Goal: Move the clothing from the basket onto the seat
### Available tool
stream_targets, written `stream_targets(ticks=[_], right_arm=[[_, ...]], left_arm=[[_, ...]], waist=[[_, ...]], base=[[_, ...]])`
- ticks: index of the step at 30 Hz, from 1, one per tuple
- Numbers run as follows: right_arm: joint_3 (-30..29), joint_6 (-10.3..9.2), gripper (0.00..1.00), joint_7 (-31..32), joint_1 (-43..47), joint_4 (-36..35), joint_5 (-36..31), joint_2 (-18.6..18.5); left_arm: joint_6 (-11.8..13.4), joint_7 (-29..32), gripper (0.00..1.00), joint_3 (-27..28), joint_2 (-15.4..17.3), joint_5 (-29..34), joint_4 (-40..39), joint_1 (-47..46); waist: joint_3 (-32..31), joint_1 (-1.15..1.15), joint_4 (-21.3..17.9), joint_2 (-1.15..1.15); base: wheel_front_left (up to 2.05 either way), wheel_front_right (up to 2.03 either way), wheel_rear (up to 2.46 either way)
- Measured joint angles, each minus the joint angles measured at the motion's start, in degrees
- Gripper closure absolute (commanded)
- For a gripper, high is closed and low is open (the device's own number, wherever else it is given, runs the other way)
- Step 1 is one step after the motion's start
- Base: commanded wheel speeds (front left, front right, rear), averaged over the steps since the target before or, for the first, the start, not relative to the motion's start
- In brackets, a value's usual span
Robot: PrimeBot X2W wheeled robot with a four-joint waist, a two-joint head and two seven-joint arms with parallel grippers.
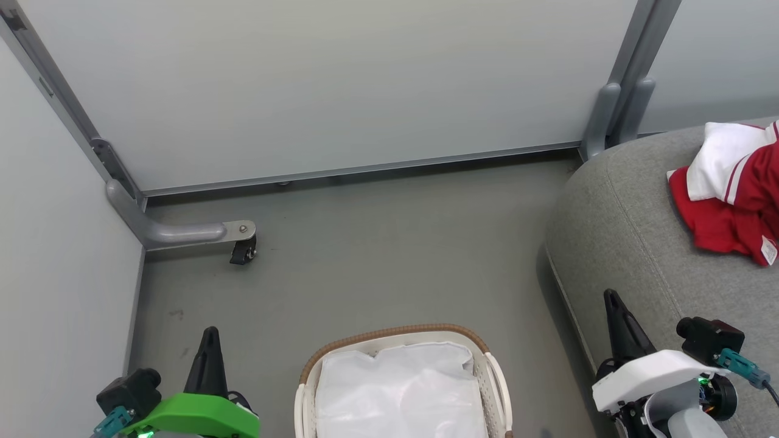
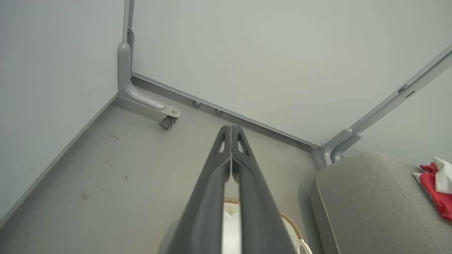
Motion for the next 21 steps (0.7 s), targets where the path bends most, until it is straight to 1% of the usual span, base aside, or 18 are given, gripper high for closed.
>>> stream_targets(ticks=[21], right_arm=[[-1.71, 0.0, 1.0, 4.78, -0.04, -1.32, 18.23, -0.04]], left_arm=[[-0.8, 4.83, 1.0, 3.14, -0.01, -16.39, -1.34, -0.79]], waist=[[-0.17, 0.0, -0.46, 0.0]], base=[[0.0, 0.0, 0.0]])
